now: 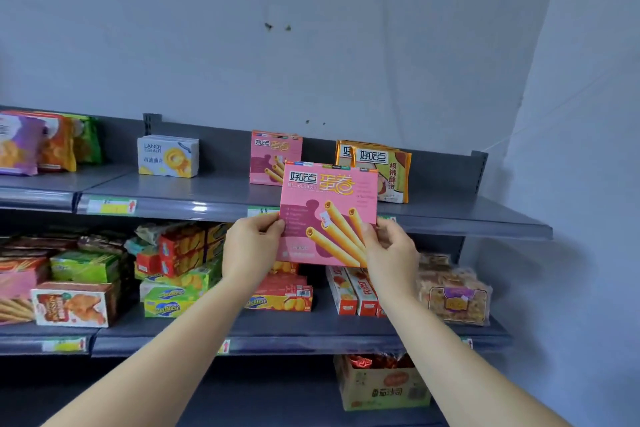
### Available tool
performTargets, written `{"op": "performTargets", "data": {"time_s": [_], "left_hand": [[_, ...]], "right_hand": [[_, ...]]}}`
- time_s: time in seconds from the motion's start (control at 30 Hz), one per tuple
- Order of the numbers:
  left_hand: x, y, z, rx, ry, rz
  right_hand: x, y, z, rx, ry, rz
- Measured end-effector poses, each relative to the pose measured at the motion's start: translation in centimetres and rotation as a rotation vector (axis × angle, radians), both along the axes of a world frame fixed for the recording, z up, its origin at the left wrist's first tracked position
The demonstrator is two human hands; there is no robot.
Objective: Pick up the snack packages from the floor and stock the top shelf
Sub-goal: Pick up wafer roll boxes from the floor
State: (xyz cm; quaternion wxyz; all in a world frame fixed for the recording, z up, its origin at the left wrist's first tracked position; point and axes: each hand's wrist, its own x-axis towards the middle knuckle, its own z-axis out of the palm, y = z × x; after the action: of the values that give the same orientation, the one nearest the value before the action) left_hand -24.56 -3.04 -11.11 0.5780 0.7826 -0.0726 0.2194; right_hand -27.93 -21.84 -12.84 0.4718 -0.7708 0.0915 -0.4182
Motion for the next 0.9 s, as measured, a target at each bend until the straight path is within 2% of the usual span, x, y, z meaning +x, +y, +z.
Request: {"op": "performTargets", "data": {"time_s": [0.27, 0.53, 0.9], "left_hand": [[8.5, -0.2, 1.9, -0.026, -0.039, 0.063], [17.4, 1.8, 2.8, -0.047, 0.021, 0.084], [31.2, 6.1, 3.1, -0.048, 0.061, -0.022]], "right_hand": [[10.6, -0.6, 2.4, -0.041, -0.016, 0.107], [20.0, 1.1, 3.3, -0.028, 0.007, 0.174], [31.2, 4.7, 3.5, -0.026, 0.087, 0.170]]}}
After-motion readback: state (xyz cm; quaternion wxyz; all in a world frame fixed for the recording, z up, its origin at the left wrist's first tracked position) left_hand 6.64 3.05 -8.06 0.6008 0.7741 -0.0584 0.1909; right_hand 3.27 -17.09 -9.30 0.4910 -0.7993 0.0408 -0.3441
